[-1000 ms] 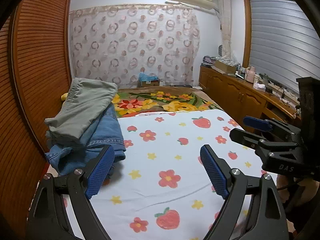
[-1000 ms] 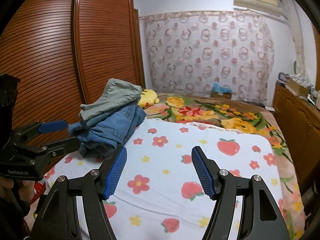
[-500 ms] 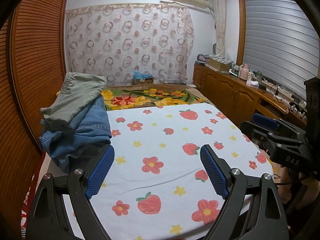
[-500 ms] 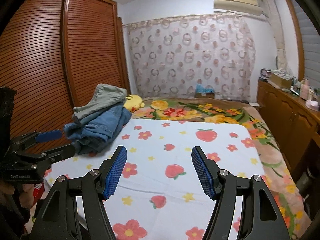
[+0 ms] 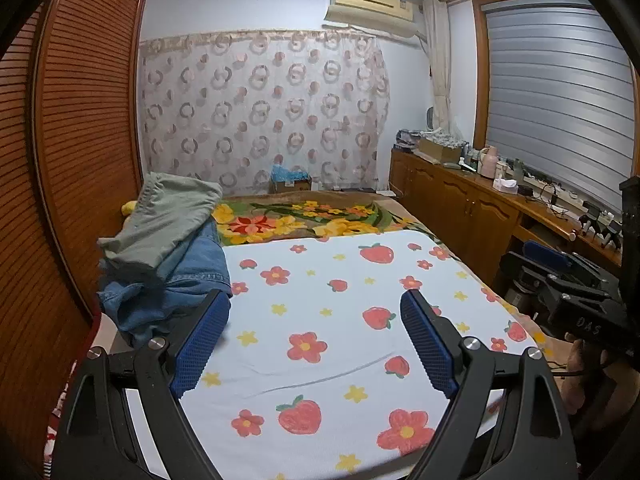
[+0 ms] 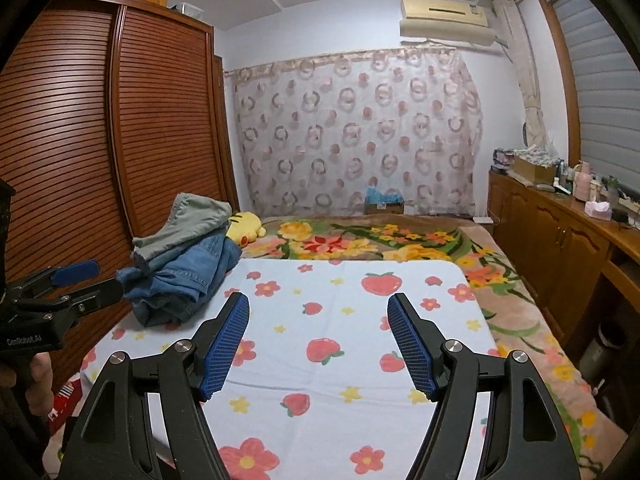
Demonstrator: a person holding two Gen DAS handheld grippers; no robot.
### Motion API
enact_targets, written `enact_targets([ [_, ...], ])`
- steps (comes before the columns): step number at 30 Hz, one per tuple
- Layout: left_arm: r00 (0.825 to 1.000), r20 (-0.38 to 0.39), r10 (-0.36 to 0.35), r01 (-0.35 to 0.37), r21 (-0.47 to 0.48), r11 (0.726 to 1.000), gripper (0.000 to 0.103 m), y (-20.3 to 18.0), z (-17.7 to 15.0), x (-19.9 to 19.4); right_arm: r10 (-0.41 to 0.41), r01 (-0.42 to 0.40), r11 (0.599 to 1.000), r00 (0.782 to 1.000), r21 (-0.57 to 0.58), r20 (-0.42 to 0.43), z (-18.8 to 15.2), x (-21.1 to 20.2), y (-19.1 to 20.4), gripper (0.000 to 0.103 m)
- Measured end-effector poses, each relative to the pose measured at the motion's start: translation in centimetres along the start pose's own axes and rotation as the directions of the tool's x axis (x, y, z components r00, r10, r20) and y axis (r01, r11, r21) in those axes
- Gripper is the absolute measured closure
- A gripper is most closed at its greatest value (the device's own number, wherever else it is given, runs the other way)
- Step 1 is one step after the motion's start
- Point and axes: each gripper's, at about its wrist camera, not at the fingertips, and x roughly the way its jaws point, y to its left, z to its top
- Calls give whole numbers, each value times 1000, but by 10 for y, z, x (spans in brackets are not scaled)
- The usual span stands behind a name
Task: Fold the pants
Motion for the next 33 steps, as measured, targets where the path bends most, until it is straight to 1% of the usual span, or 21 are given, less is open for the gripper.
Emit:
enact_targets([
  [9,1000,6,2,-2,0,1000,15,1,0,-2,-11,11,1000,1000,-6,18,-9,-3,1,29],
  [33,1000,5,2,-2,-1,1000,15,3,-1,-2,-13,13,1000,1000,-1,13,-9,-7,-6,29],
])
